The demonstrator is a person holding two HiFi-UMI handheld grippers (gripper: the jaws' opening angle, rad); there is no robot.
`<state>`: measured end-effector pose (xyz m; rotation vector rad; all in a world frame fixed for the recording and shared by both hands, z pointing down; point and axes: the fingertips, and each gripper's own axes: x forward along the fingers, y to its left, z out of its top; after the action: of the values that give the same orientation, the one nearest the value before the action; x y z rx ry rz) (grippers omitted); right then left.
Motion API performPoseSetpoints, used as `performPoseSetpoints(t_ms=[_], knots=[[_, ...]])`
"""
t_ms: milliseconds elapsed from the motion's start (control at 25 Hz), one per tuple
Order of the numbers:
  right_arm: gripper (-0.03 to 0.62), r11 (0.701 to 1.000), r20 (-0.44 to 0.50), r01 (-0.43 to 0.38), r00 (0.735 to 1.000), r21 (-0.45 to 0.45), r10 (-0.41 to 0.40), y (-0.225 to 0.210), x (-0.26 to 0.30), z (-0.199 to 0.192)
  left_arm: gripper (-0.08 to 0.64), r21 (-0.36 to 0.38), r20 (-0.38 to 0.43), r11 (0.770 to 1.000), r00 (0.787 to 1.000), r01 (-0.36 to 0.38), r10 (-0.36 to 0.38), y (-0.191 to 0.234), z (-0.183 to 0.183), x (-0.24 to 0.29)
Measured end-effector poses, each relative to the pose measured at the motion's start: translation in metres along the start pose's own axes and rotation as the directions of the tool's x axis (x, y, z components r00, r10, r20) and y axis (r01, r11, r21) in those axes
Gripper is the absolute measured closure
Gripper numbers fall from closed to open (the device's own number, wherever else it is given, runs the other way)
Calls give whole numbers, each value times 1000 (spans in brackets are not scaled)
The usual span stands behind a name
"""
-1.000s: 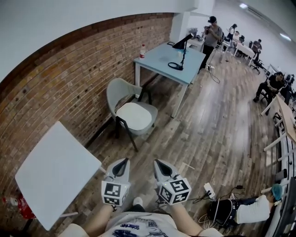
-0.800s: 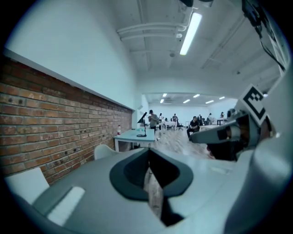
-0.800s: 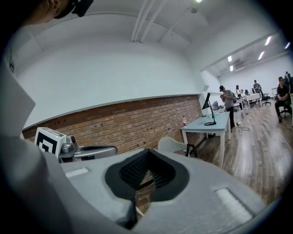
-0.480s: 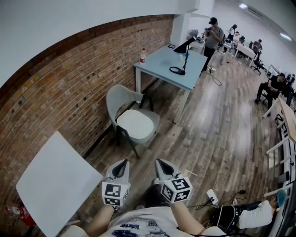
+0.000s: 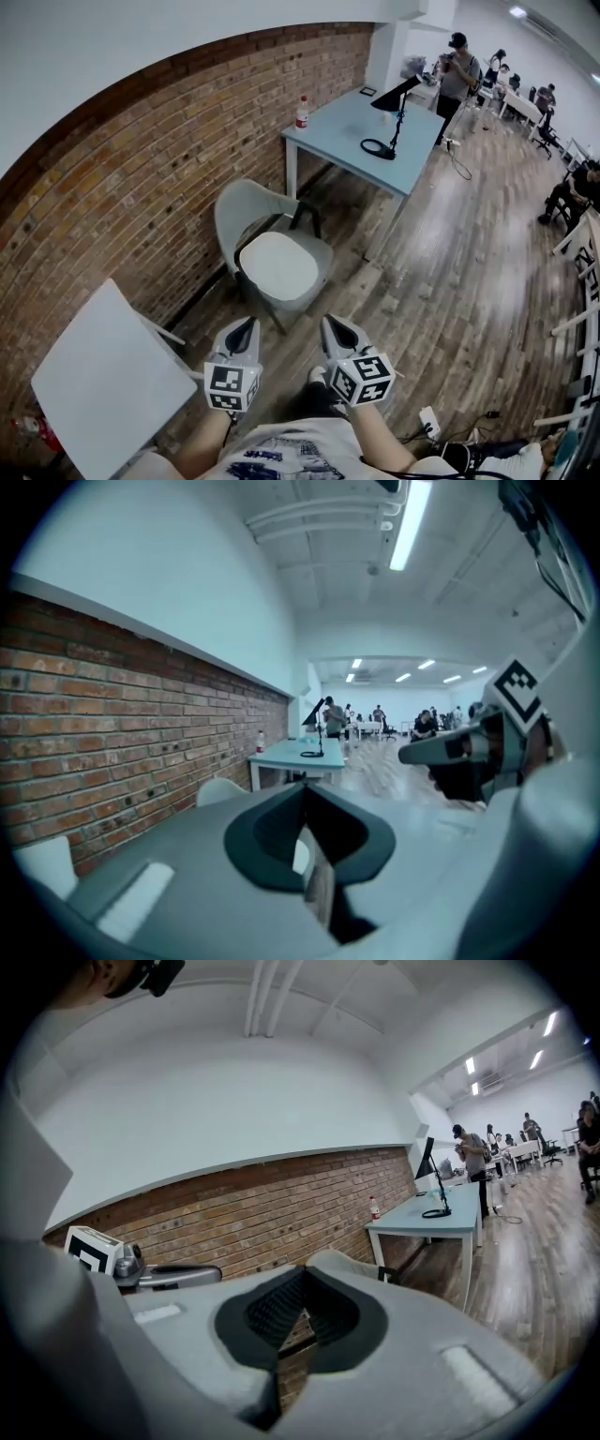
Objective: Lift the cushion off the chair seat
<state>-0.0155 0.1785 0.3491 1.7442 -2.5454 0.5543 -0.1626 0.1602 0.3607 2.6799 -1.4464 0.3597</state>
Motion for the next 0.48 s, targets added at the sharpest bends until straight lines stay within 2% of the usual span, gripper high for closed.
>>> performPoseSetpoints(t_ms=[480], knots=[[594, 995, -72, -94, 993, 11, 95, -123, 109, 49, 568, -28, -50, 997, 996, -73, 71, 10, 29, 161]])
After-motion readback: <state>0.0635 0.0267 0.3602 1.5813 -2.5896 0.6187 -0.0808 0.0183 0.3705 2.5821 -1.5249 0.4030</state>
